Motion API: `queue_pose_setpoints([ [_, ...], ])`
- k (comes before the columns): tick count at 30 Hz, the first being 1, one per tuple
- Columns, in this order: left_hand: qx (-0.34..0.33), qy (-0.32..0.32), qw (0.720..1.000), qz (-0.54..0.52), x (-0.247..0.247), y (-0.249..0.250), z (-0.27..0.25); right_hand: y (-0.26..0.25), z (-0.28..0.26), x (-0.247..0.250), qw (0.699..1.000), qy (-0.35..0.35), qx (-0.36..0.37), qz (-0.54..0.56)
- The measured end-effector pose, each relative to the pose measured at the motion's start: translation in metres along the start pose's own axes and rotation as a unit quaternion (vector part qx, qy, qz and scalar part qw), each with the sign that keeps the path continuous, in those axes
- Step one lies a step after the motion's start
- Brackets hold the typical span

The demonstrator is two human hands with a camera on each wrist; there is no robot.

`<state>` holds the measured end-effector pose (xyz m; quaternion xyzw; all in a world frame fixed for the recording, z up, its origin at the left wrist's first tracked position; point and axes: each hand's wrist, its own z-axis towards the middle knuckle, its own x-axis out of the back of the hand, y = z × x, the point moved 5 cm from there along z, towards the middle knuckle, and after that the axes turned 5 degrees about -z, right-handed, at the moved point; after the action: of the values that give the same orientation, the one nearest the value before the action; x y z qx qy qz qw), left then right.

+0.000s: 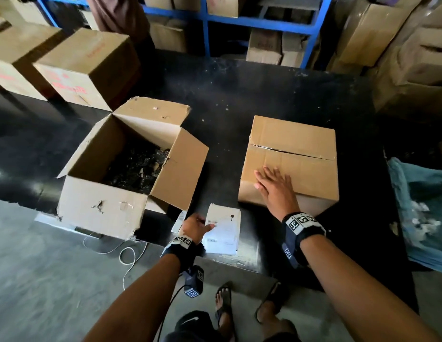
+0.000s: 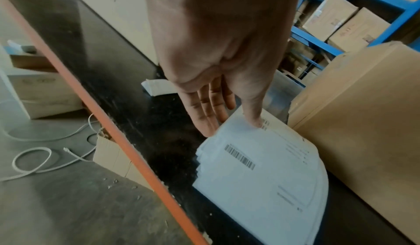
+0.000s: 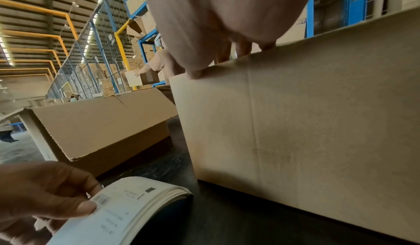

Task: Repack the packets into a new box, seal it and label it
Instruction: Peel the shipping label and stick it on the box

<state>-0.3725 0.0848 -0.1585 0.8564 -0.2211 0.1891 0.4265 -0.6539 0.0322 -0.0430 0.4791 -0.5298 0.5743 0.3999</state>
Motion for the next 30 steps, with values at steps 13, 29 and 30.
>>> queue_pose_setpoints([
  [13, -0.013, 0.007, 0.993, -0.12, 0.012, -0.013, 0.006, 0.001, -0.003, 0.0, 0.999, 0.003, -0.009, 0.031],
  [29, -0.052, -0.006, 0.983, -0.177, 0.02, 0.0, -0.001, -0.001, -0.003, 0.002, 0.999, 0.004, -0.013, 0.039],
  [30, -0.057, -0.01, 0.98, -0.188, 0.02, 0.003, -0.003, -0.001, -0.003, 0.001, 0.999, 0.004, -0.013, 0.039],
])
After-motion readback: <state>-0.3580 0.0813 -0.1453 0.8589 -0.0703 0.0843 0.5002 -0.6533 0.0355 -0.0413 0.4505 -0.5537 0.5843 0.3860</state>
